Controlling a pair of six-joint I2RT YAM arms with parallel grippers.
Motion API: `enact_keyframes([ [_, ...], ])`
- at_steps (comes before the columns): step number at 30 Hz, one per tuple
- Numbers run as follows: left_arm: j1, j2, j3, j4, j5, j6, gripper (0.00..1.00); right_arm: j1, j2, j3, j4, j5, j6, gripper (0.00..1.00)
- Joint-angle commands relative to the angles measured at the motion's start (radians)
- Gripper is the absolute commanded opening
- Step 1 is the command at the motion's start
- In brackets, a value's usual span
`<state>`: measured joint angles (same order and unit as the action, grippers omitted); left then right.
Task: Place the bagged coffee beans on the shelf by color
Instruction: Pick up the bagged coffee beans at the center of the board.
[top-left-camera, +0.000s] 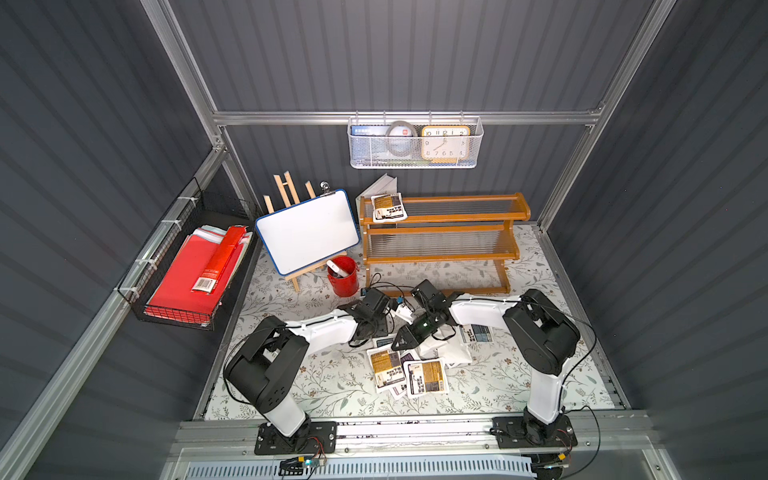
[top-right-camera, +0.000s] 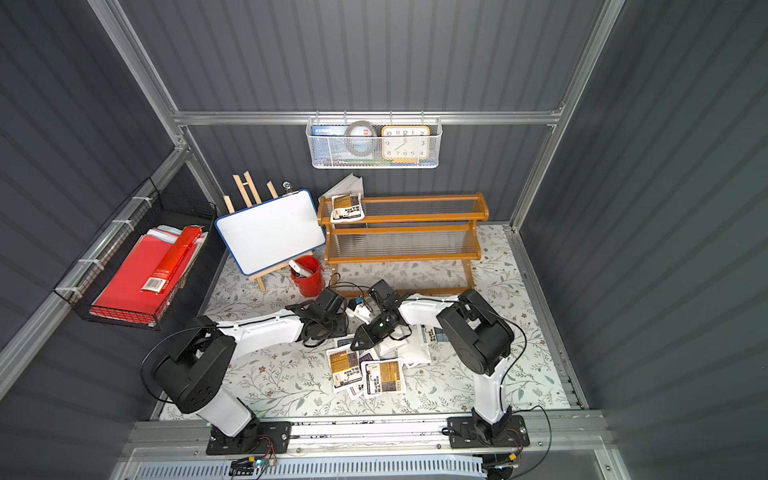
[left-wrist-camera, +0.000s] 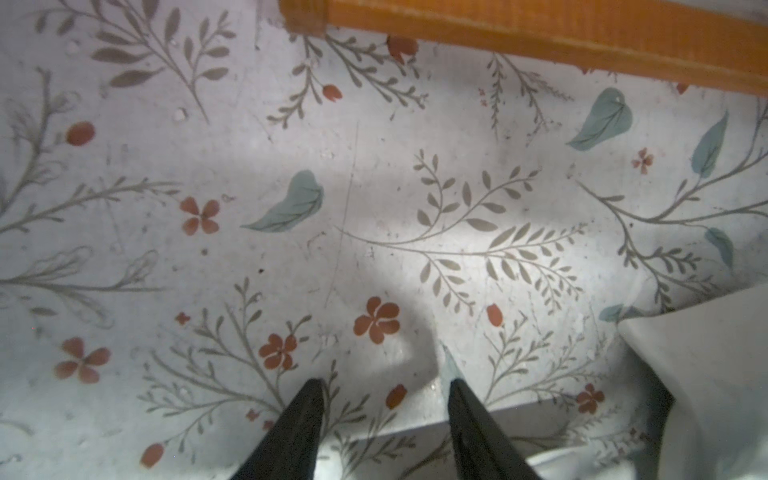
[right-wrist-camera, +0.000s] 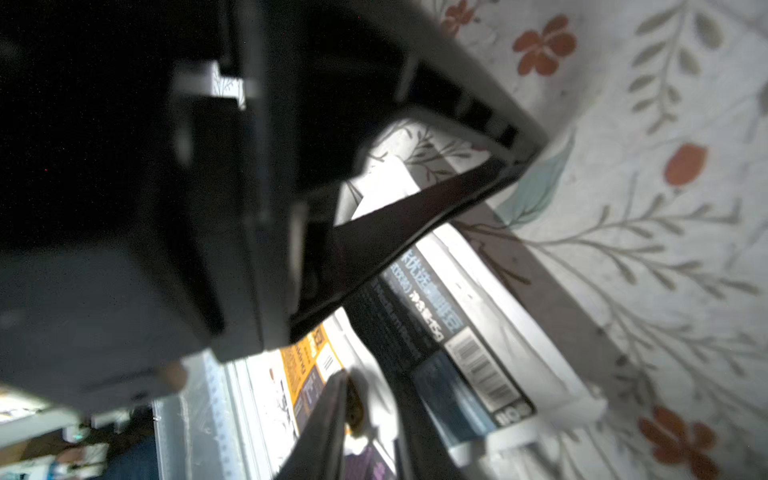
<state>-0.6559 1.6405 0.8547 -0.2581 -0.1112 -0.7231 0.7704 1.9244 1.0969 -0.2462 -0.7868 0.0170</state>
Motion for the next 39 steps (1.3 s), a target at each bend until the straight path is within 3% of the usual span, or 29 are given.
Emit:
enact_keyframes([
  [1,-0.002,0.016,0.011,-0.040,-0.016,0.006,0.53,0.003,0.007,0.009,0.022,-0.034,-0.011,0.00],
  [6,-0.001,0.013,0.043,-0.049,-0.031,-0.019,0.56,-0.023,-0.006,-0.005,0.036,-0.013,-0.003,0.00],
  [11,0.019,-0.044,0.080,0.007,-0.037,0.022,0.64,-0.125,-0.035,-0.024,0.071,-0.034,0.020,0.00],
  [17,0.111,-0.143,0.020,0.130,0.110,0.121,0.68,-0.245,-0.042,-0.035,0.164,-0.135,0.092,0.00],
  [22,0.162,-0.215,-0.121,0.315,0.279,0.150,0.72,-0.274,-0.025,-0.032,0.209,-0.157,0.151,0.00],
  [26,0.163,-0.184,-0.185,0.414,0.417,0.149,0.72,-0.279,-0.016,-0.041,0.256,-0.138,0.171,0.00],
  [39,0.161,-0.107,-0.238,0.491,0.518,0.163,0.73,-0.285,0.007,-0.039,0.353,-0.133,0.246,0.00],
])
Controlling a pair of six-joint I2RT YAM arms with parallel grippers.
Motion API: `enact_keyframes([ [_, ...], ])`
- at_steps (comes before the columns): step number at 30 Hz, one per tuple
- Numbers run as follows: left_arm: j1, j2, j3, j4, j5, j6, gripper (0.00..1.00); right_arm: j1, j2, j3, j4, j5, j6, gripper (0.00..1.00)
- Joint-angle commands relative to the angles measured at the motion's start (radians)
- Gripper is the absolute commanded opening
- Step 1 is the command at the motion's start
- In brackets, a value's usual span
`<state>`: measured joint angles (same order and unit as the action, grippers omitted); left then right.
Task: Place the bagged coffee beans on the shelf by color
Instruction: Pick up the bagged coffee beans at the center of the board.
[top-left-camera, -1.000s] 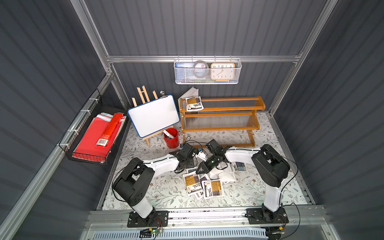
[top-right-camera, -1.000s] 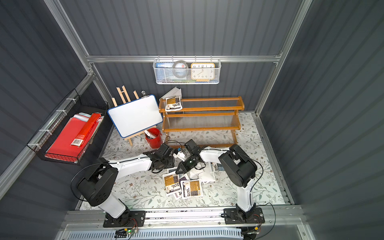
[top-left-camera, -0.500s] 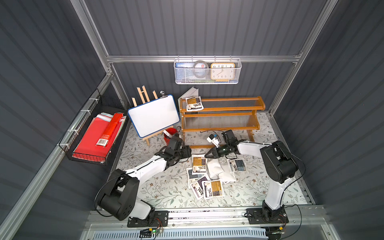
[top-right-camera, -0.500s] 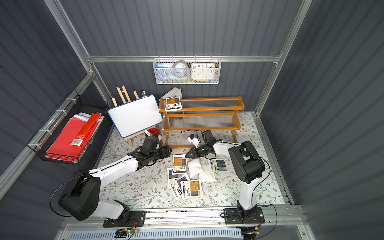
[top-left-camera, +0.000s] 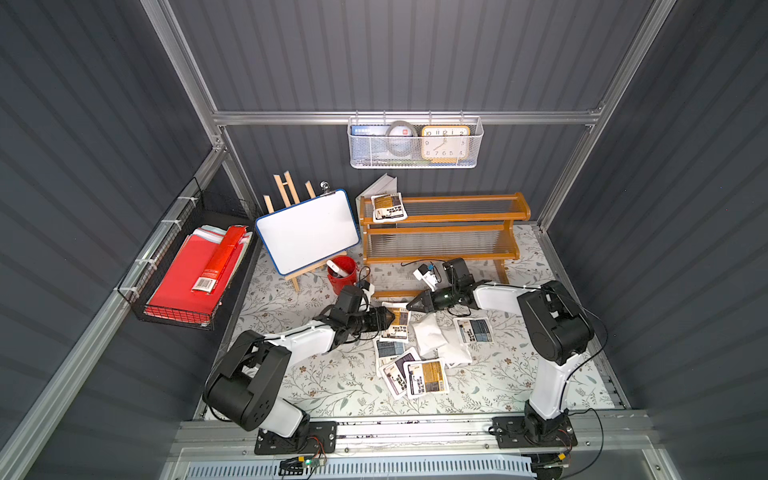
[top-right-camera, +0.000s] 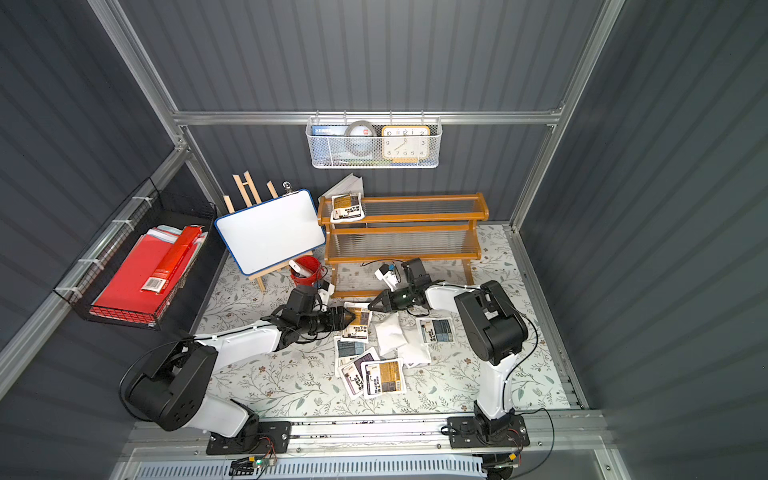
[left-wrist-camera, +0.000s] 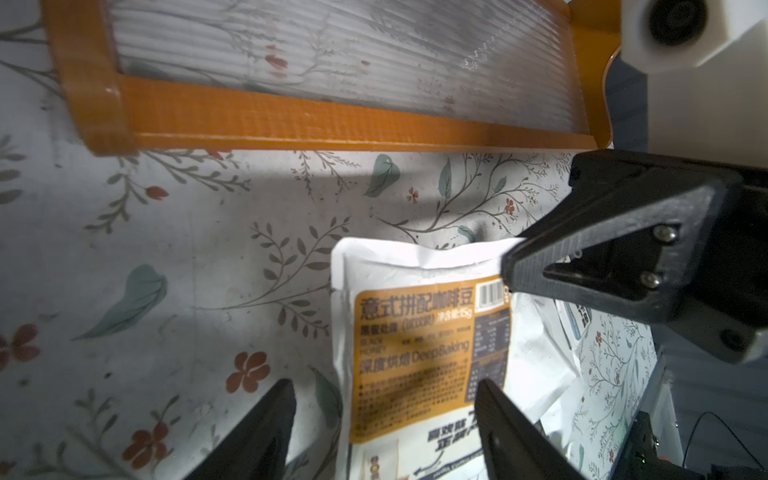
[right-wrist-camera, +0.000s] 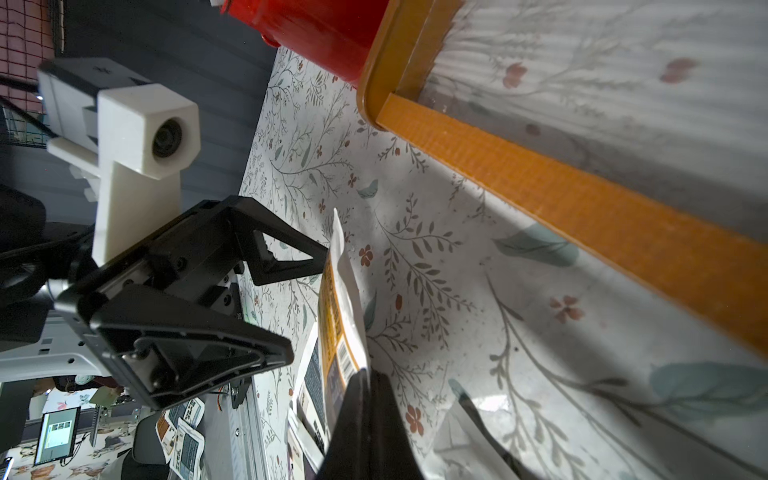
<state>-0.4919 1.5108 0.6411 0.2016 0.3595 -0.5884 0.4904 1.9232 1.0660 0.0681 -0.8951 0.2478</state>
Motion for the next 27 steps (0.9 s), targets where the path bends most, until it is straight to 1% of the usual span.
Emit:
enact_keyframes([
  [1,-0.002,0.023,-0.029,0.036,0.055,0.030,0.72,-0.005,0.008,-0.009,0.041,-0.033,0.014,0.00],
  [9,-0.002,0.027,-0.052,0.083,0.129,0.034,0.73,-0.019,-0.002,-0.053,0.140,-0.085,0.080,0.00],
  [14,-0.002,0.038,-0.057,0.102,0.158,0.032,0.71,-0.023,-0.004,-0.058,0.158,-0.086,0.097,0.00],
  [21,-0.002,0.054,-0.054,0.117,0.188,0.027,0.68,-0.032,-0.015,-0.084,0.248,-0.087,0.166,0.00],
  [23,-0.001,0.055,-0.056,0.120,0.194,0.026,0.63,-0.035,-0.019,-0.088,0.263,-0.085,0.178,0.00],
  [25,-0.003,0.060,-0.056,0.122,0.200,0.023,0.55,-0.040,-0.025,-0.098,0.287,-0.089,0.194,0.00],
  [27,-0.003,0.061,-0.059,0.127,0.207,0.020,0.52,-0.043,-0.031,-0.106,0.311,-0.096,0.207,0.00],
])
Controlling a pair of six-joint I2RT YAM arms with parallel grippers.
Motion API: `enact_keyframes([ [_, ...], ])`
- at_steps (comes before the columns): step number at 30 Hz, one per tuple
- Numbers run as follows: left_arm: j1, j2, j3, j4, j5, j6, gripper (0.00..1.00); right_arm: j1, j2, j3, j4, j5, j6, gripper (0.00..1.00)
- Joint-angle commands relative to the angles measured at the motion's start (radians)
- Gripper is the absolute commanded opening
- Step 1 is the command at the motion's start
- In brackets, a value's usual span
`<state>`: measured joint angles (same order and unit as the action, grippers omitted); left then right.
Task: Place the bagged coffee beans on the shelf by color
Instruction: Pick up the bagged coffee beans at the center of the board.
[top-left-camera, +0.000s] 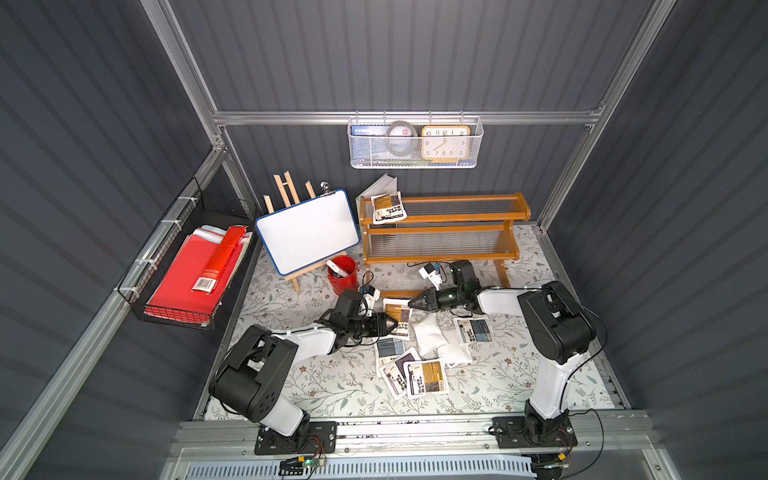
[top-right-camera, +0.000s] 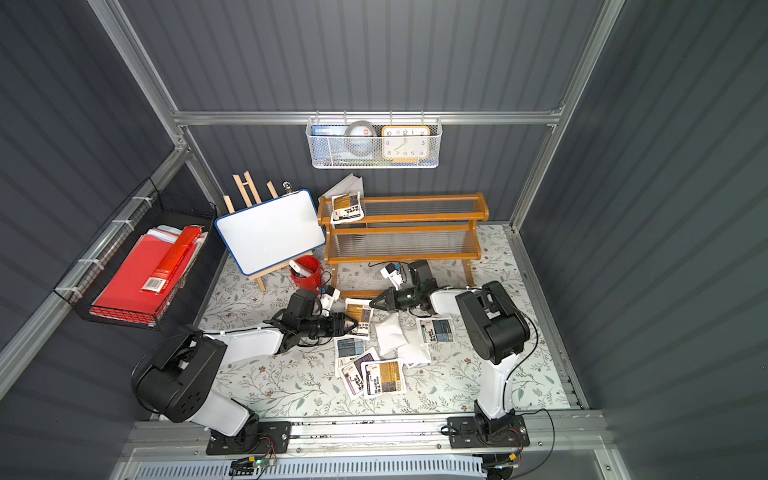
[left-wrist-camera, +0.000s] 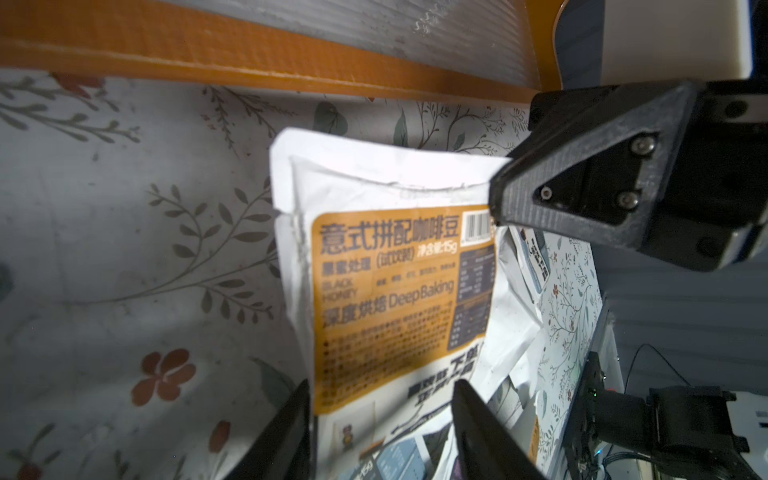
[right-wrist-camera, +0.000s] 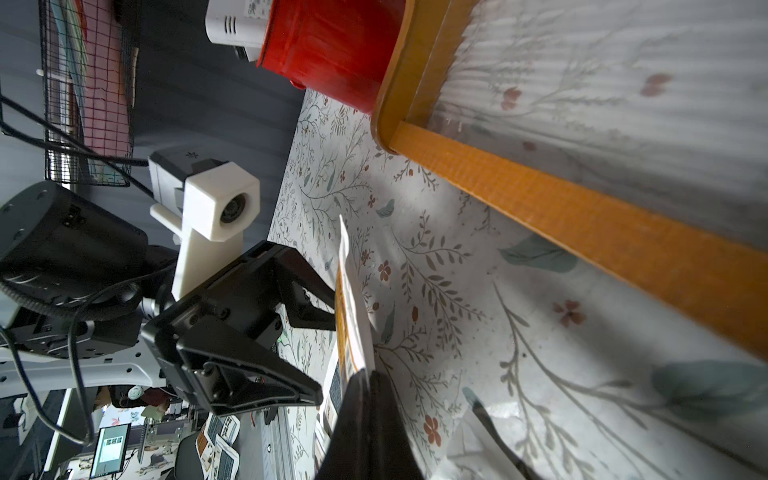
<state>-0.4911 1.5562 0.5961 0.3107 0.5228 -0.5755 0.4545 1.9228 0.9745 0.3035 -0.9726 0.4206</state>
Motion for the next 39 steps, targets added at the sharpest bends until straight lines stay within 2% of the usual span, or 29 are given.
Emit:
enact_keyframes([
  [1,-0.004,0.016,-0.013,0.018,0.043,0.007,0.52,-0.010,-0.035,-0.020,0.090,-0.023,0.044,0.00],
  [9,-0.003,0.021,-0.018,0.043,0.072,0.002,0.53,-0.018,-0.044,-0.066,0.242,-0.043,0.151,0.00],
  [12,-0.003,0.021,-0.024,0.060,0.095,-0.004,0.45,-0.019,-0.034,-0.066,0.275,-0.042,0.183,0.00],
  [14,-0.003,0.018,-0.023,0.066,0.105,-0.004,0.34,-0.019,-0.030,-0.063,0.288,-0.040,0.192,0.00],
  [18,-0.004,0.015,-0.023,0.071,0.115,-0.006,0.19,-0.020,-0.024,-0.056,0.284,-0.025,0.189,0.00],
  [22,-0.004,0.012,-0.023,0.071,0.117,-0.009,0.11,-0.021,-0.023,-0.057,0.277,-0.022,0.183,0.00],
  [25,-0.004,0.003,-0.023,0.071,0.113,-0.009,0.00,-0.020,-0.024,-0.057,0.258,-0.018,0.166,0.00],
  [29,-0.004,-0.010,-0.010,0.043,0.075,-0.004,0.00,-0.020,-0.028,-0.051,0.218,-0.008,0.137,0.00],
  [34,-0.003,-0.060,0.001,0.043,0.004,-0.004,0.00,-0.021,-0.036,-0.044,0.146,0.032,0.103,0.36],
  [39,0.005,-0.109,0.005,0.087,-0.035,-0.041,0.00,-0.020,-0.075,-0.087,0.169,0.051,0.116,0.51],
])
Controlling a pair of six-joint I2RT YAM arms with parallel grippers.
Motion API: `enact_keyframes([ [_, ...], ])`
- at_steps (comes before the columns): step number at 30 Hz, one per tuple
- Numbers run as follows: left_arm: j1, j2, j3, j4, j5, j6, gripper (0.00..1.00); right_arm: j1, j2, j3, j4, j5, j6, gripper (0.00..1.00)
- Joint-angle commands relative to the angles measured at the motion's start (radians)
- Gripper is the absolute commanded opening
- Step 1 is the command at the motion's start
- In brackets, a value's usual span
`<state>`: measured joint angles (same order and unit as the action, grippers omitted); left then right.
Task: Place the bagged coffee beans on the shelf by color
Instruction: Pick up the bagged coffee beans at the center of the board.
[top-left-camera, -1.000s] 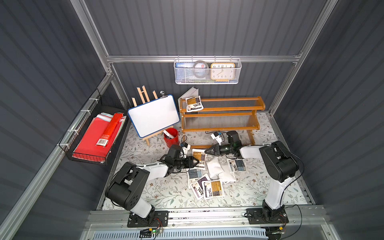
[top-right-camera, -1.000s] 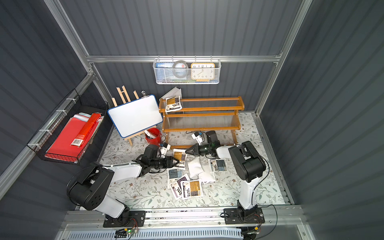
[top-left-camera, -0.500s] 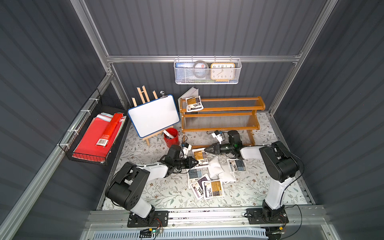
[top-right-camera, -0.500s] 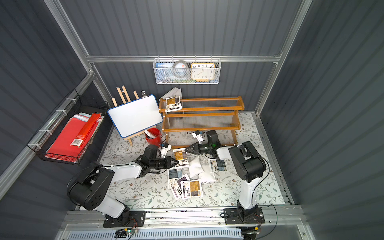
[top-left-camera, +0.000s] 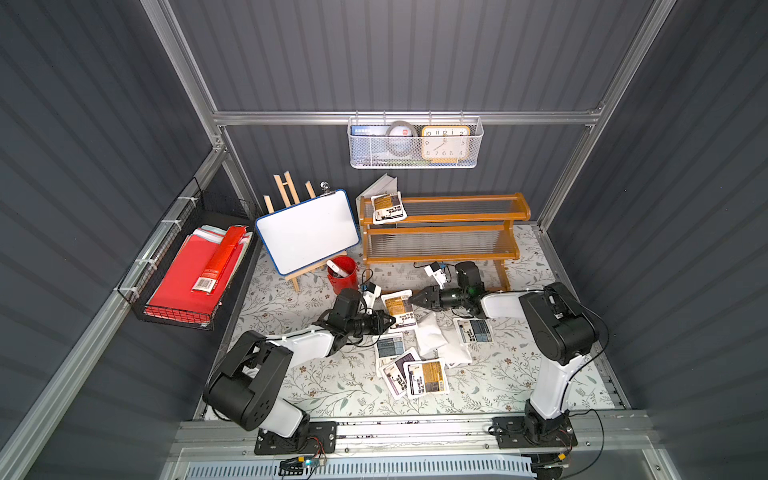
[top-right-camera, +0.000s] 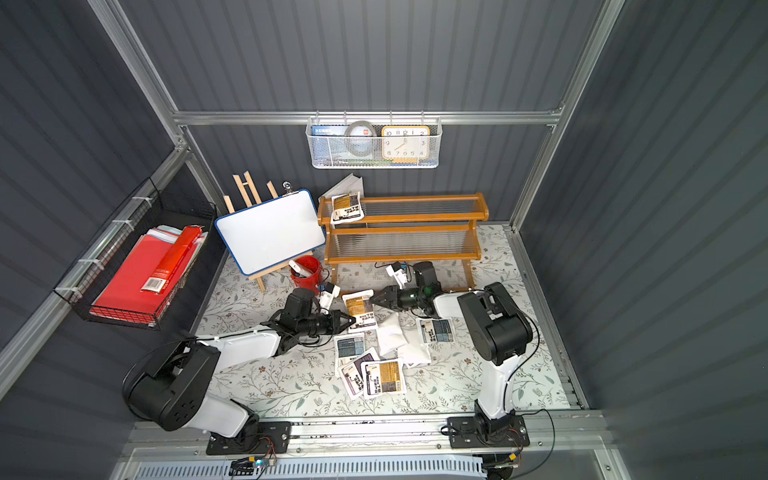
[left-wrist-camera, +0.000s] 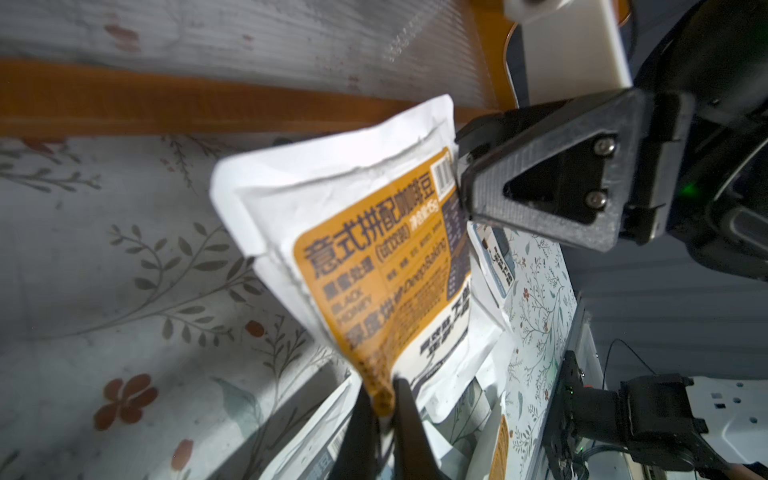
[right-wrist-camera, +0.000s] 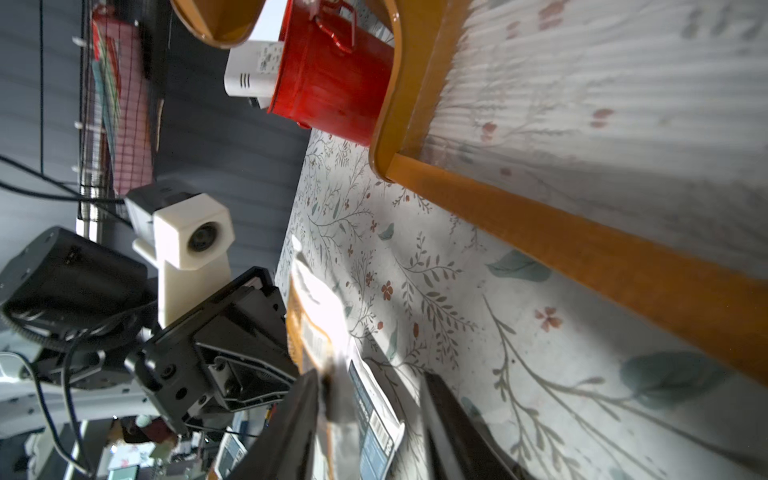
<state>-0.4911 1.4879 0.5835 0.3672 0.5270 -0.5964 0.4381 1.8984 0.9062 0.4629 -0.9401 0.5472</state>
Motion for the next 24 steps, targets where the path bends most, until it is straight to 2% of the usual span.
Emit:
enact_keyframes([
  [1,0.006,-0.038,0.021,0.039,-0.042,-0.028,0.00,-0.004,-0.058,-0.027,0.011,0.018,-0.006,0.51],
  [8,0.014,0.067,0.063,0.159,-0.020,-0.109,0.00,-0.004,-0.159,-0.152,0.146,0.038,0.076,0.52],
  [12,0.016,0.122,0.096,0.255,0.017,-0.162,0.00,-0.004,-0.188,-0.191,0.168,0.065,0.079,0.53],
  [19,0.016,0.157,0.129,0.297,0.053,-0.198,0.00,-0.006,-0.196,-0.196,0.204,0.067,0.089,0.53],
  [24,0.016,0.168,0.128,0.313,0.067,-0.213,0.00,-0.006,-0.188,-0.213,0.299,0.061,0.149,0.50],
])
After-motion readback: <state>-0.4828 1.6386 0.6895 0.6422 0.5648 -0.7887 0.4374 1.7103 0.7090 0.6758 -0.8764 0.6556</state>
